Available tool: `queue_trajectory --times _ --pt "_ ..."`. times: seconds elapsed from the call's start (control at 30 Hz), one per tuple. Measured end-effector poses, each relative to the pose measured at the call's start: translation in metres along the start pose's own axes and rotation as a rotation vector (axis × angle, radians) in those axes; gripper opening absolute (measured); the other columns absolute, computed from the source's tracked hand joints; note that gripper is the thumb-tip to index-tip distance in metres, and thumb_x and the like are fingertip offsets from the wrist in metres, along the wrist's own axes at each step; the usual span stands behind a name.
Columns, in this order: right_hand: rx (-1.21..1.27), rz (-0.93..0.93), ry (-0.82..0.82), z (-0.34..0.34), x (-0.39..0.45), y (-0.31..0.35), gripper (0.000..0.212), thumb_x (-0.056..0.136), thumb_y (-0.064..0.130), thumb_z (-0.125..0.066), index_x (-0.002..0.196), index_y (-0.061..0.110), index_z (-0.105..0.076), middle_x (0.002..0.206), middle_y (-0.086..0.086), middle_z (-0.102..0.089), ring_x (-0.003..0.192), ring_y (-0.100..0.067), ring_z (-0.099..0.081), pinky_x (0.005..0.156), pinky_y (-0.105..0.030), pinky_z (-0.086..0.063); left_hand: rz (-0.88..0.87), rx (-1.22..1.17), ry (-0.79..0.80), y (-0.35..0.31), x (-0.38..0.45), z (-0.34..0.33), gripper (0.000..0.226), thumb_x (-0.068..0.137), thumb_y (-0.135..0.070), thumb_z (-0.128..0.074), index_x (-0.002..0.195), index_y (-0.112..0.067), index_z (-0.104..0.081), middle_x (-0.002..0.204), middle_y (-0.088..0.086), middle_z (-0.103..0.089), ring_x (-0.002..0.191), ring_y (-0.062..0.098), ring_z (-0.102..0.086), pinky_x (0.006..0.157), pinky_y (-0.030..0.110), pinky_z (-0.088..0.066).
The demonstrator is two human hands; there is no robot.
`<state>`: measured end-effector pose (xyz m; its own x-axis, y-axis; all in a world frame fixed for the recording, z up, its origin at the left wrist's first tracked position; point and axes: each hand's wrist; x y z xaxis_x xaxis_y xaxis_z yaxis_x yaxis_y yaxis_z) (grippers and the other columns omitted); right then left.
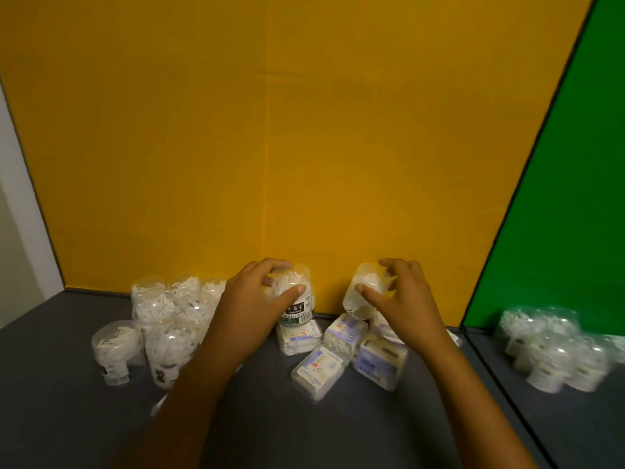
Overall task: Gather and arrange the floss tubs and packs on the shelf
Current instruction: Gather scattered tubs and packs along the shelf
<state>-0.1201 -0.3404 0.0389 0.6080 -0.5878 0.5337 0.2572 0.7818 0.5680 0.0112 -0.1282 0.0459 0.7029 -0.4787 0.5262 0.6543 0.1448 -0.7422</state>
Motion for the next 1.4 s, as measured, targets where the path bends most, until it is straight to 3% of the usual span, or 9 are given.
queue_trajectory --times 0.23,0.37,0.57,0.7,0.97,1.13,1.27,1.4 --pt "0.052 -0.096 -0.099 0.077 -0.052 -0.022 0.058 0.073 0.06 -0.072 0.114 0.021 -0.06 0.108 0.0 -0.048 0.089 -0.016 -0.054 0.075 -0.025 -0.039 0.004 -0.122 0.039 -0.053 -0.044 -0.04 0.031 0.079 -0.032 -0.074 0.109 -0.032 -0.065 0.113 -0.011 -0.064 0.099 0.003 -0.059 0.078 0.033 -0.056" --pt "0.053 -0.136 -0.136 0.128 -0.089 -0.047 0.06 0.069 0.065 -0.07 0.11 0.023 -0.059 0.104 0.0 -0.051 0.087 -0.012 -0.052 0.07 -0.021 -0.037 0.003 -0.121 0.052 -0.091 -0.076 -0.071 0.032 0.079 -0.029 -0.074 0.109 -0.028 -0.065 0.111 -0.011 -0.063 0.096 -0.003 -0.055 0.073 0.017 -0.049" --pt "-0.047 -0.183 -0.132 0.215 -0.14 -0.09 0.055 0.073 0.054 -0.074 0.118 0.025 -0.058 0.113 0.001 -0.05 0.089 -0.019 -0.059 0.078 -0.035 -0.052 -0.028 -0.165 0.137 -0.147 -0.117 -0.118 0.03 0.079 -0.032 -0.074 0.107 -0.035 -0.065 0.111 -0.017 -0.062 0.095 0.002 -0.06 0.074 0.028 -0.055" --pt "-0.142 -0.208 -0.062 0.269 -0.17 -0.122 0.055 0.075 0.052 -0.074 0.12 0.028 -0.054 0.113 0.004 -0.049 0.09 -0.017 -0.06 0.076 -0.032 -0.048 -0.073 -0.175 0.161 -0.18 -0.142 -0.157 0.03 0.078 -0.029 -0.076 0.106 -0.033 -0.065 0.111 -0.013 -0.063 0.096 0.002 -0.06 0.075 0.026 -0.054" --pt "-0.239 -0.204 0.086 0.362 -0.202 -0.17 0.054 0.07 0.03 -0.077 0.114 0.041 -0.046 0.113 0.007 -0.05 0.089 -0.021 -0.059 0.081 -0.045 -0.053 -0.141 -0.218 0.299 -0.241 -0.173 -0.235 0.03 0.078 -0.033 -0.074 0.106 -0.034 -0.064 0.111 -0.016 -0.062 0.098 0.002 -0.057 0.078 0.028 -0.053" --pt "-0.223 -0.207 0.114 0.392 -0.209 -0.198 0.055 0.07 0.015 -0.072 0.108 0.044 -0.045 0.107 0.01 -0.049 0.081 -0.016 -0.055 0.07 -0.037 -0.05 -0.17 -0.259 0.324 -0.264 -0.172 -0.271 0.033 0.076 -0.031 -0.077 0.107 -0.034 -0.065 0.112 -0.017 -0.061 0.098 0.0 -0.058 0.076 0.023 -0.052" --pt "-0.175 -0.221 0.083 0.406 -0.206 -0.226 0.06 0.069 -0.001 -0.068 0.108 0.04 -0.049 0.11 0.005 -0.046 0.09 -0.016 -0.055 0.072 -0.028 -0.05 -0.2 -0.277 0.345 -0.276 -0.166 -0.306 0.032 0.075 -0.029 -0.078 0.104 -0.035 -0.065 0.111 -0.019 -0.062 0.094 0.0 -0.059 0.069 0.014 -0.049" --pt "-0.137 -0.23 0.062 0.421 -0.198 -0.254 0.053 0.073 0.003 -0.073 0.108 0.036 -0.051 0.113 0.003 -0.046 0.09 -0.007 -0.055 0.069 -0.01 -0.046 -0.213 -0.317 0.393 -0.291 -0.16 -0.35 0.031 0.076 -0.029 -0.077 0.104 -0.035 -0.065 0.11 -0.02 -0.061 0.093 -0.003 -0.058 0.07 0.015 -0.052"
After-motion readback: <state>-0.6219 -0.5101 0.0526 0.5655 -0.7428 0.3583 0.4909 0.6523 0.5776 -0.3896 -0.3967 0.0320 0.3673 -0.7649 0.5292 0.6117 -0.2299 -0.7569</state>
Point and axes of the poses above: each hand's wrist, its own x-axis towards the middle knuckle, its own z-axis out of the back of the hand, y = z × x
